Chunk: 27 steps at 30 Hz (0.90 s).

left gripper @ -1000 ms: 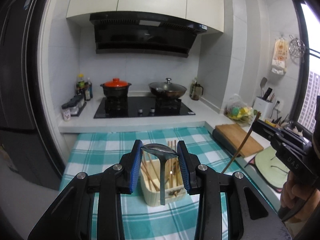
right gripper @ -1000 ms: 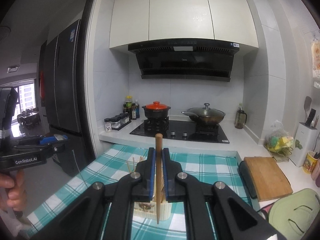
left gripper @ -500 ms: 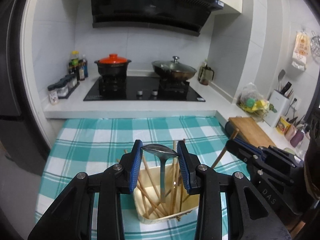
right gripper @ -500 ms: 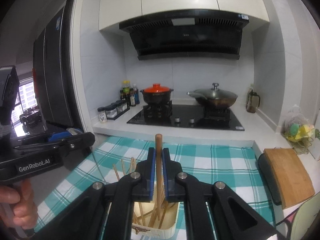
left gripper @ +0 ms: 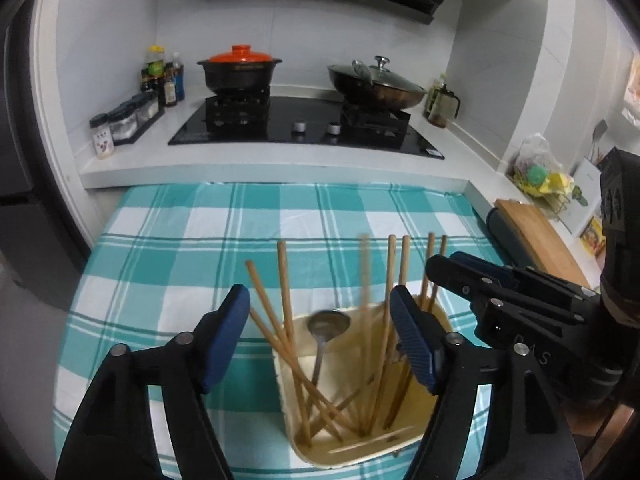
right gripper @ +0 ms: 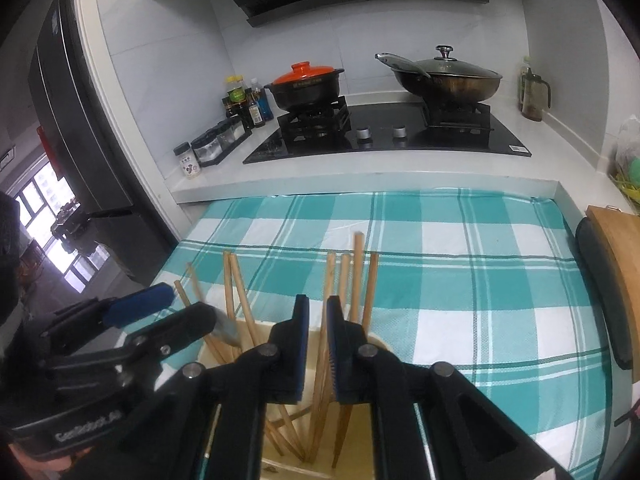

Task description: Organize utensils

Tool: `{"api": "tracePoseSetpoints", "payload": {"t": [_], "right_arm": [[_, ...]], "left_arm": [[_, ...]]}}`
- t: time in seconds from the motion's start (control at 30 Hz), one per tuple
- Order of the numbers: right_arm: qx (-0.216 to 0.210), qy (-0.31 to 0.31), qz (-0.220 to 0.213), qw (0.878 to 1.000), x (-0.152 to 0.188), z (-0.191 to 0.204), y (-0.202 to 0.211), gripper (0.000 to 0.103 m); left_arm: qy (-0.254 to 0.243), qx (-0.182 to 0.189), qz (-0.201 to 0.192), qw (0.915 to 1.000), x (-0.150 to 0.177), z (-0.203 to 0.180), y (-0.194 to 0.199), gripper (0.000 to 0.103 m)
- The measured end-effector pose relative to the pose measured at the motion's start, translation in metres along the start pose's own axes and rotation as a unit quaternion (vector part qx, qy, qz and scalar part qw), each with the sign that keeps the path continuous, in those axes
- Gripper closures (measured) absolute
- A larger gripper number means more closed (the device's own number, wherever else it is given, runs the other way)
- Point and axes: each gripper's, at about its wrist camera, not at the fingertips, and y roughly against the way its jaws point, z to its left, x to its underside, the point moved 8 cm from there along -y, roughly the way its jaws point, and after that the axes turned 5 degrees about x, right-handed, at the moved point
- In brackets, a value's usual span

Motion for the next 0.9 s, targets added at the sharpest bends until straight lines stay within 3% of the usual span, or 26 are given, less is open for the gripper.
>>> {"api": "tracePoseSetpoints", "payload": {"t": [0.07,0.13,0.2,0.27,0.33,0.43,0.5,0.53,0.57,0.63,0.73,0.8,0.9], "right_arm": [[0.004,-0.009,-0.010,1.000,-0.006,-0.002,0.004,0.063],[0.006,-0.025,-0.029,0.999,-0.010,-0.006,0.017,0.061],[0.016,-0.029,-0.046,0.998,-0.011,-0.009,0.036,0.059],[0.030,-0.021,-0.067,0.997,-0.007,-0.007,0.063,0.048],[0.043,-0.008,-0.084,0.995,0.003,-0.002,0.093,0.044],[0.060,0.011,-0.094,0.994,0.024,0.005,0.134,0.036],[0.073,0.018,-0.100,0.992,0.042,0.009,0.160,0.030],[0.079,0.022,-0.103,0.991,0.053,0.012,0.172,0.022],[0.081,0.024,-0.105,0.991,0.062,0.015,0.183,0.016],[0.079,0.025,-0.109,0.991,0.082,0.021,0.201,0.012],[0.083,0.031,-0.117,0.989,0.109,0.030,0.224,0.002],[0.097,0.040,-0.128,0.986,0.123,0.036,0.240,0.002],[0.116,0.044,-0.140,0.982,0.139,0.042,0.266,0.002]], "left_arm": [[-0.017,-0.008,-0.011,0.9998,0.000,0.000,0.018,0.023],[-0.042,-0.031,-0.028,0.9982,0.001,-0.001,0.041,0.016],[-0.069,-0.057,-0.057,0.9943,0.006,-0.005,0.070,0.001],[-0.091,-0.079,-0.081,0.9895,0.014,-0.011,0.097,0.001],[-0.102,-0.094,-0.087,0.9865,0.030,-0.018,0.119,0.000],[-0.091,-0.129,-0.094,0.9830,0.056,-0.022,0.148,0.000],[-0.078,-0.147,-0.129,0.9777,0.073,-0.026,0.170,0.000],[-0.065,-0.152,-0.143,0.9757,0.081,-0.027,0.181,0.000],[-0.049,-0.155,-0.145,0.9761,0.089,-0.027,0.189,0.000],[-0.014,-0.143,-0.111,0.9833,0.104,-0.024,0.194,0.000],[0.002,-0.090,-0.054,0.9945,0.125,-0.029,0.198,0.000],[0.013,-0.073,-0.054,0.9958,0.136,-0.031,0.209,0.000],[0.022,-0.088,-0.064,0.9938,0.143,-0.032,0.229,0.000]]}}
